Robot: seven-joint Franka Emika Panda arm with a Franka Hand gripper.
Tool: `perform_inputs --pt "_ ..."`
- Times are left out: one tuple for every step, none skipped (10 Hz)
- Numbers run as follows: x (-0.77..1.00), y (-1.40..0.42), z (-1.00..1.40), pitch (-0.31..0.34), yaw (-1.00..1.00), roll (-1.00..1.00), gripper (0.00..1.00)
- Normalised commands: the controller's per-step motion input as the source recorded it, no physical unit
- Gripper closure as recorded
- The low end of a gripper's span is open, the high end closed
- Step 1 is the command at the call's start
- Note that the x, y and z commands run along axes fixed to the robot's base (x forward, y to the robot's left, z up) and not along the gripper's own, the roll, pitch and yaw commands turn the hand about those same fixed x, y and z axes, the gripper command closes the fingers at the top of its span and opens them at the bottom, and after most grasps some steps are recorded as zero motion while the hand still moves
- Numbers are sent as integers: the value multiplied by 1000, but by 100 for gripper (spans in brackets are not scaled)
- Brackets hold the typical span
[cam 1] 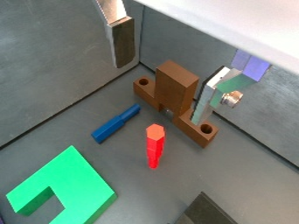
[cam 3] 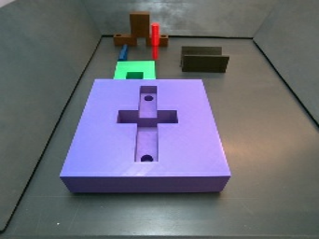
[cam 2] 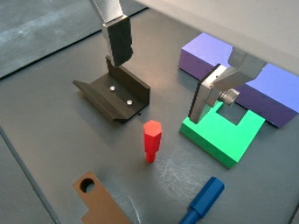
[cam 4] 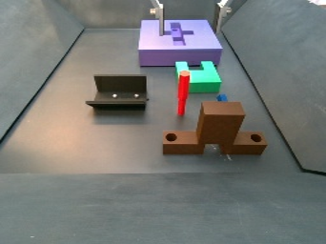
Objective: Pick up the green object. Move up. Place the green object on the fixture. Regrasp the green object. Move to above the board. Insert the green object.
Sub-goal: Pick up the green object.
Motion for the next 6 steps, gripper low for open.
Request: perform_inputs --pt "0 0 0 0 0 -9 0" --pt "0 -14 0 0 -34 -21 0" --pt "0 -314 -180 -16 0 -39 0" --pt "77 -880 -383 -20 0 0 0" --pt "-66 -1000 -463 -119 23 0 0" --pt "0 -1000 -531 -57 29 0 0"
